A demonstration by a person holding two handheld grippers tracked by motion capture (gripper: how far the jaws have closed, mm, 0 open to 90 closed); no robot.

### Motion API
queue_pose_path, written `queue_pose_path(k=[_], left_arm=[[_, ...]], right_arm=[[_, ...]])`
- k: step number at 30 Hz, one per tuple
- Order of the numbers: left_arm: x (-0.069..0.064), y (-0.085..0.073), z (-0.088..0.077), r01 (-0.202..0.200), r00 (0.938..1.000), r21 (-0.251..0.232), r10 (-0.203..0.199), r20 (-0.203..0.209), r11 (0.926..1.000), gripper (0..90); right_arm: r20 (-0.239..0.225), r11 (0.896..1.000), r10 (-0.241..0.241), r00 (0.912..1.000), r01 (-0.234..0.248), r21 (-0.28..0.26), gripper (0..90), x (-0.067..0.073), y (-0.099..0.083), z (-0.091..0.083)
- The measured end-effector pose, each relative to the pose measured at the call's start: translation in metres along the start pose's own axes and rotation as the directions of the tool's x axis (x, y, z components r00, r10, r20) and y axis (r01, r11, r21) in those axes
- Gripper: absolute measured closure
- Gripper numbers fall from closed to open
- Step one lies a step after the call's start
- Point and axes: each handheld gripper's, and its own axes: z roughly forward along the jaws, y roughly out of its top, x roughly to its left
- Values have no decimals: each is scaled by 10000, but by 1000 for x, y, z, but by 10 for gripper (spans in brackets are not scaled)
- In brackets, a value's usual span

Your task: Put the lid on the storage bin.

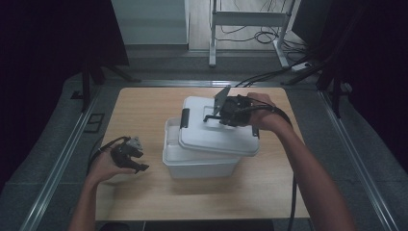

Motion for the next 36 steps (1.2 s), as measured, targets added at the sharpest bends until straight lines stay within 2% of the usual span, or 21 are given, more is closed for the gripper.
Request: queue_pose_path(k=[2,9,12,16,19,23,26,28,30,32,33,36], left_arm=[[0,-2,3,54,10000,-41,-54,63,10000,383],[-2,-2,7,73,9999,45,-73,-95,10000,380],[-4,-2,8,112,9998,-26,-112,-183,9999,376],[-7,-2,10,76,9997,-30,-77,-241,10000,369],[-7,-2,10,67,9998,18,-67,-190,10000,359],[-7,-2,8,93,9998,-80,-95,-168,9999,357],[-8,-4,5,88,9997,-115,-90,-209,9999,351],[-9,-5,4,116,9996,-173,-121,-240,9998,349],[-10,-6,2,207,9994,-272,-215,-280,9994,347],[-10,-7,1,278,9992,-379,-288,-271,9989,345],[-10,-8,0,422,9986,-523,-437,-284,9977,345],[-11,-9,-2,486,9979,-675,-513,-396,9965,345]], right_arm=[[-187,9998,-203,9996,202,-36,835,4,12,9],[-705,9972,-748,9947,748,-25,834,18,43,32],[-803,9957,-877,9929,898,234,833,24,48,42],[-752,9968,-759,9943,775,192,831,27,46,49],[-818,9991,-420,9958,425,39,811,27,43,53],[-929,9999,-116,9956,111,-51,624,28,39,55],[-918,9991,207,9956,-240,-344,530,30,31,49],[-842,9959,556,9949,-612,-662,502,30,23,40],[-759,9901,847,9935,-925,-1059,472,29,13,29],[-581,9791,1289,9899,-1364,-1509,456,28,0,17],[-515,9717,1571,9862,-1637,-1703,451,28,-7,11],[-147,9475,2426,9700,-2402,-2110,439,26,-34,-6]])
